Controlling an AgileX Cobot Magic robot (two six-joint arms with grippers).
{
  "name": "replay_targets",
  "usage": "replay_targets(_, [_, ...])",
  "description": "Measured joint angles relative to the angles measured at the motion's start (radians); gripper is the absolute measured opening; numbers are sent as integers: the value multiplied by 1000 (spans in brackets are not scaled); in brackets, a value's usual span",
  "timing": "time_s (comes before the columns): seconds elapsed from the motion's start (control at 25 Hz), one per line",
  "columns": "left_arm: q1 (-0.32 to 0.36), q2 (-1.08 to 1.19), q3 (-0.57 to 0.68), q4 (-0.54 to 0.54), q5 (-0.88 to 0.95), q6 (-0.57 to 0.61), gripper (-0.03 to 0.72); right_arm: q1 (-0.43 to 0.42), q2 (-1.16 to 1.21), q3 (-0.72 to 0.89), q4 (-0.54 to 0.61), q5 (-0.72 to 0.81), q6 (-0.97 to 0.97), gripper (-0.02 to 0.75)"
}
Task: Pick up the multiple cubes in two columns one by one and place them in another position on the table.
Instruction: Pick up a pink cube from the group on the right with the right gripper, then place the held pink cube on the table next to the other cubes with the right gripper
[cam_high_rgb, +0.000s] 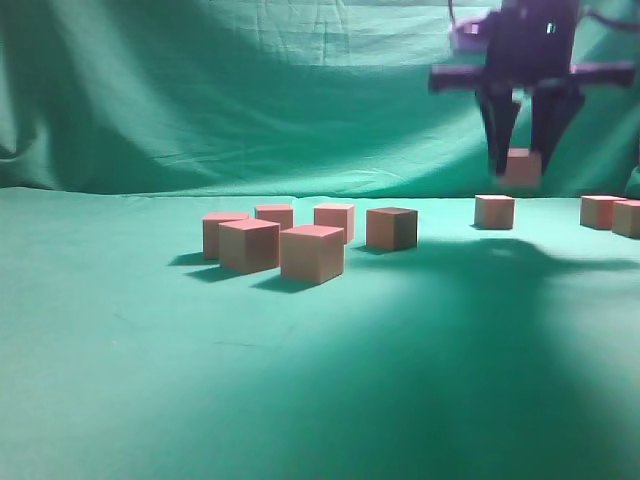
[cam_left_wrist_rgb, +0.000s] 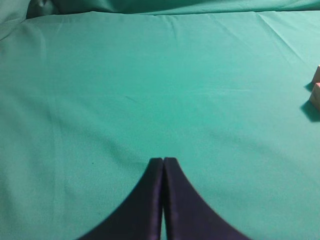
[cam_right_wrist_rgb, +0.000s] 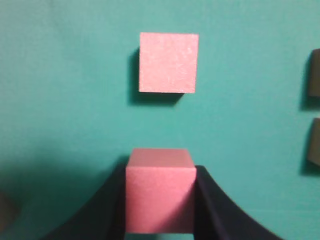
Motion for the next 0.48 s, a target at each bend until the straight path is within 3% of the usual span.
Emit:
replay_targets(0.24, [0,0,0,0,0,0,0,50,-199,0,0,84,-68,259])
replay_targets(0.48, [0,0,0,0,0,0,0,160,-355,7,4,169,-117,259])
